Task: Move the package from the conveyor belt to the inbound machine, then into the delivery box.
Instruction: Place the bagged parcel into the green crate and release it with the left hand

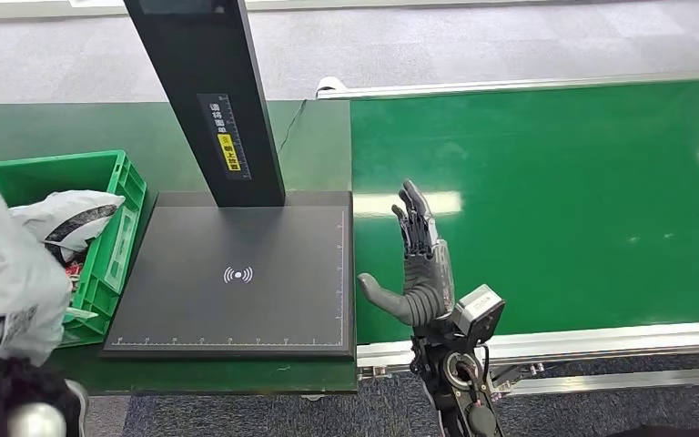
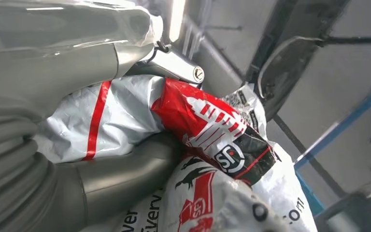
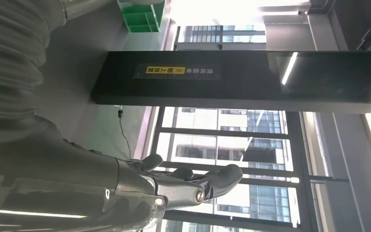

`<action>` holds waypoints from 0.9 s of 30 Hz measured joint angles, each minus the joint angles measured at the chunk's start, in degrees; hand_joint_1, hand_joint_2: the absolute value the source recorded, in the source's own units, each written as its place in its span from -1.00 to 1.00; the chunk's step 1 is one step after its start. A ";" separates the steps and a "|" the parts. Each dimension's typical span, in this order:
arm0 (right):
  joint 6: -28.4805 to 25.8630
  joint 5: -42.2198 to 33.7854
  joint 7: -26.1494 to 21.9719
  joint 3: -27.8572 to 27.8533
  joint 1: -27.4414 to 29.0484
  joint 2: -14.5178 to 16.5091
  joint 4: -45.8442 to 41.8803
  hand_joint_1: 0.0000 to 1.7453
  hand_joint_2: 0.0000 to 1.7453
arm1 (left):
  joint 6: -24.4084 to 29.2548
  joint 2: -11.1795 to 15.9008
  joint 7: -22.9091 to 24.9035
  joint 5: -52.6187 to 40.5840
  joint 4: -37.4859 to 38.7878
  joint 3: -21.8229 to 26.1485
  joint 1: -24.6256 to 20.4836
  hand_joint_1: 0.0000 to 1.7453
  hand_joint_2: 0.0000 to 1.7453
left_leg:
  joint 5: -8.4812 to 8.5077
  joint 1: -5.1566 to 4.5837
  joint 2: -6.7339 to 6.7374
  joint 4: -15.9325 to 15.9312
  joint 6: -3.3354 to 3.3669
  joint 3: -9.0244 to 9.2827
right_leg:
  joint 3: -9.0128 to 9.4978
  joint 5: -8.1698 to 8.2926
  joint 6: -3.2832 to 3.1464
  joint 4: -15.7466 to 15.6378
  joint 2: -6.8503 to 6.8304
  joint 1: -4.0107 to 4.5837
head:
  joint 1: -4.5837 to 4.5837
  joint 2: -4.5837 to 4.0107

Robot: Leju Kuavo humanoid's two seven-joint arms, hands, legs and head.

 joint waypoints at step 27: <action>3.05 1.79 1.63 -2.05 5.47 1.43 -5.40 -1.00 1.00 | -21.21 22.75 46.12 -34.39 80.22 8.01 -60.36 0.61 1.00 | 0.28 0.03 0.10 0.02 -0.18 -0.27 | -0.38 0.27 -0.26 0.09 0.05 0.07 | 0.02 0.00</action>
